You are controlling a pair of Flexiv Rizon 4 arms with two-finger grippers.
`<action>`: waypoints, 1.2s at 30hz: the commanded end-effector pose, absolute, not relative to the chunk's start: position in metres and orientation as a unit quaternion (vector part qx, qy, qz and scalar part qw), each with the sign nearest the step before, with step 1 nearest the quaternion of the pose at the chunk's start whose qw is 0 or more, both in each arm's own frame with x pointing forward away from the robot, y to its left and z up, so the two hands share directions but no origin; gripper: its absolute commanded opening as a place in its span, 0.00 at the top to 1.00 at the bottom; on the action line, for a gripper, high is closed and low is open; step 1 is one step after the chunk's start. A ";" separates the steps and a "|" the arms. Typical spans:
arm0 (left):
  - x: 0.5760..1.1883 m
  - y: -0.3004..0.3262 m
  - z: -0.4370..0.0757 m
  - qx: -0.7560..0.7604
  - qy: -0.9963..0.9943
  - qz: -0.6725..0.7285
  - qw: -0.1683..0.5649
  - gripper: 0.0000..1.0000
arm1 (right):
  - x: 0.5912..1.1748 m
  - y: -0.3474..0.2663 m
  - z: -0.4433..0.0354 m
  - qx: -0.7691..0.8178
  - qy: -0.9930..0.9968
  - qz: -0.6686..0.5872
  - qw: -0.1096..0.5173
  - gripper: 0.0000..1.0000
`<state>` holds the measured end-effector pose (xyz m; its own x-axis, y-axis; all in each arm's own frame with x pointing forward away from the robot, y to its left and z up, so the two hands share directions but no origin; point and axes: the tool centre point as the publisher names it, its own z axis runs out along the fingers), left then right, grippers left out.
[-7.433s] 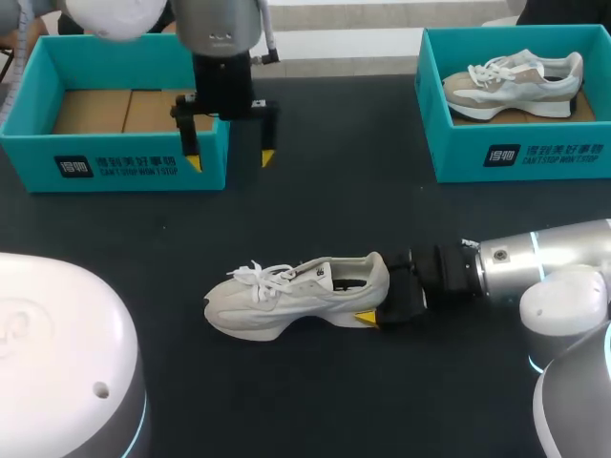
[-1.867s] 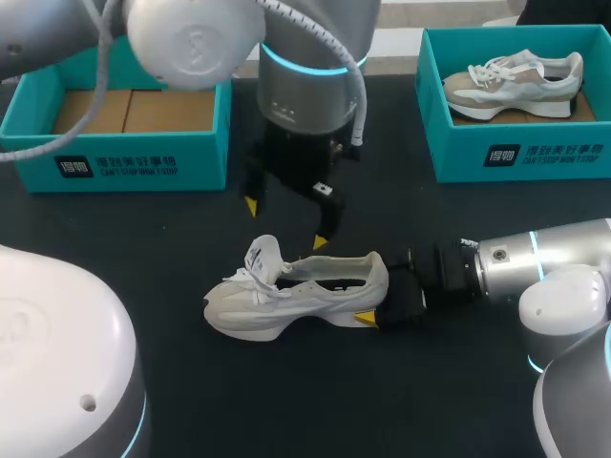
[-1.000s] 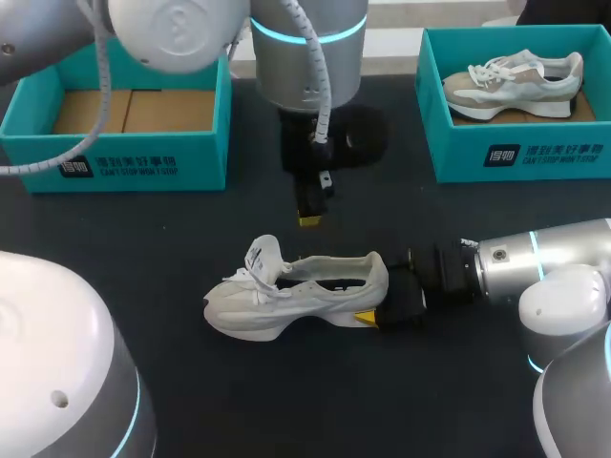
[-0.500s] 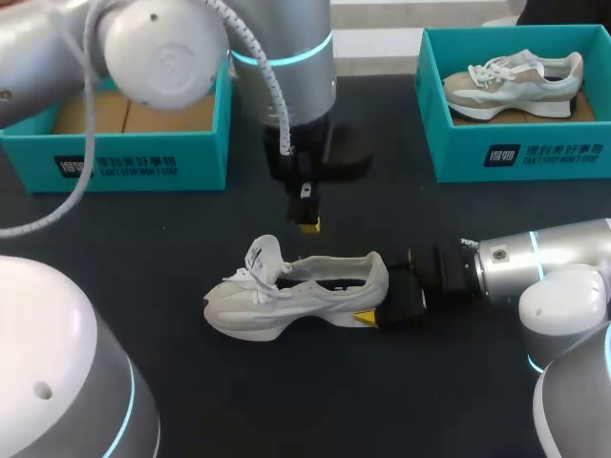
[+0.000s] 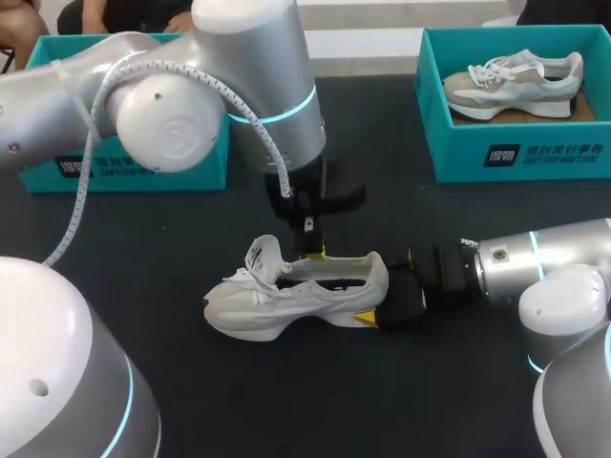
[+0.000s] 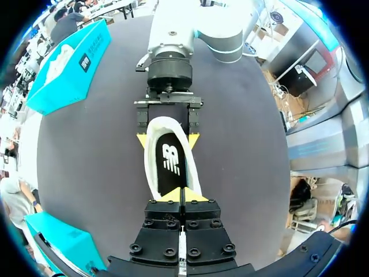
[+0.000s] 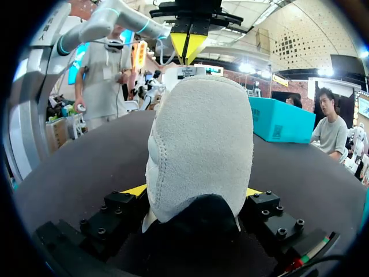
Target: Take the shoe out of the shoebox, open the shoe tongue, remove and reinsert the insole, then place the shoe into the shoebox
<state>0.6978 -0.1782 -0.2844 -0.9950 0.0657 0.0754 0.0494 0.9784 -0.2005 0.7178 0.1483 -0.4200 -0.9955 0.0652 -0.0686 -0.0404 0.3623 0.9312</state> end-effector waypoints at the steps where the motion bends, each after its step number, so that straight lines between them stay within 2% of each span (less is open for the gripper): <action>1: 0.698 -0.179 -0.285 -0.029 -0.994 0.098 0.041 1.00 | 0.721 0.154 -0.427 0.008 0.825 0.563 0.047 1.00; 19: 0.698 -0.179 -0.285 -0.029 -0.994 0.098 0.041 1.00 | 0.721 0.154 -0.427 0.008 0.825 0.563 0.047 1.00; 36: 0.717 -0.213 -0.358 -0.044 -0.989 0.125 0.070 1.00 | 0.721 0.154 -0.427 0.008 0.825 0.563 0.047 1.00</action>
<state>0.7124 -0.1976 -0.3350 -0.9889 0.0977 0.1123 0.0657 0.9635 -0.2595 0.7179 0.1483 -0.4200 -0.9955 0.0653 -0.0686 -0.0404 0.3623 0.9312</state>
